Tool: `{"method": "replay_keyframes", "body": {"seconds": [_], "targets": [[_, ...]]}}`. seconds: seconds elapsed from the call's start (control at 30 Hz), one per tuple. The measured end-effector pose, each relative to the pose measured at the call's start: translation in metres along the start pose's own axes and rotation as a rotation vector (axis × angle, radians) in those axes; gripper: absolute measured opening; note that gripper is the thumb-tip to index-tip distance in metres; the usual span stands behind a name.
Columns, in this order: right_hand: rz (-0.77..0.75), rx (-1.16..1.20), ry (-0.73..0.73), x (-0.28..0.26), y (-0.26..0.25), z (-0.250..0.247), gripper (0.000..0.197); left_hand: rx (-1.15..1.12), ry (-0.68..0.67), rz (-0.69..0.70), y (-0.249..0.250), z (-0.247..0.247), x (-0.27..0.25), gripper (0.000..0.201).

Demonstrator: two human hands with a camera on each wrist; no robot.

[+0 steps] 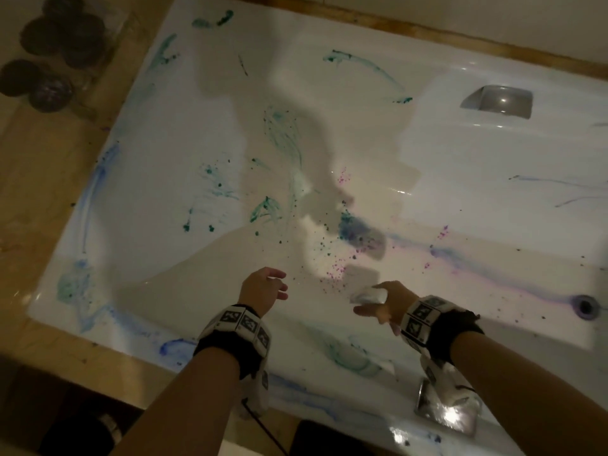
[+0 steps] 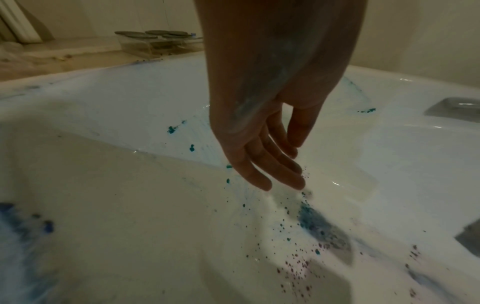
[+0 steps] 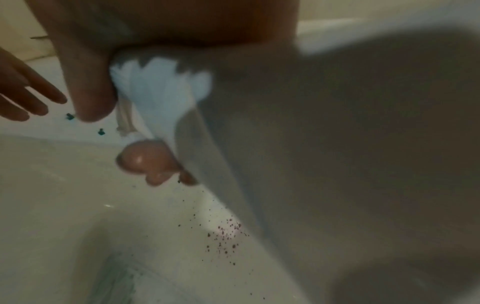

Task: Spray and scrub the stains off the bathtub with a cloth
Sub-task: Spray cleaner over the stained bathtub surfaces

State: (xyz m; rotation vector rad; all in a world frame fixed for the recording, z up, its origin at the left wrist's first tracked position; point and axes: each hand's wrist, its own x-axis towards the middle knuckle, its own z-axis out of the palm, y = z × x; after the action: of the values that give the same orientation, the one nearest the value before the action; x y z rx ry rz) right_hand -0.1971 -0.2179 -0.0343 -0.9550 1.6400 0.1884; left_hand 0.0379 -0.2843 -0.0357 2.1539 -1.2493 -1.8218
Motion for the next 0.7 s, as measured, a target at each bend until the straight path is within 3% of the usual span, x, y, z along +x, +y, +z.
{"method": "replay_keyframes", "body": {"seconds": [0.3, 0.47, 0.63, 0.7], "targets": [[0.083, -0.041, -0.06, -0.04, 0.044, 0.022, 0.041, 0.047, -0.037, 0.032, -0.017, 0.023, -0.036, 0.017], [0.063, -0.174, -0.115, -0.046, 0.073, 0.027, 0.049, 0.015, -0.03, 0.033, -0.027, 0.045, -0.057, 0.016], [0.05, -0.17, -0.109, -0.06, 0.092, 0.025, 0.022, -0.002, 0.002, -0.012, -0.034, 0.073, -0.076, 0.017], [0.029, -0.163, -0.103, -0.063, 0.103, 0.021, 0.027, -0.008, 0.005, -0.023, -0.031, 0.085, -0.083, 0.016]]}}
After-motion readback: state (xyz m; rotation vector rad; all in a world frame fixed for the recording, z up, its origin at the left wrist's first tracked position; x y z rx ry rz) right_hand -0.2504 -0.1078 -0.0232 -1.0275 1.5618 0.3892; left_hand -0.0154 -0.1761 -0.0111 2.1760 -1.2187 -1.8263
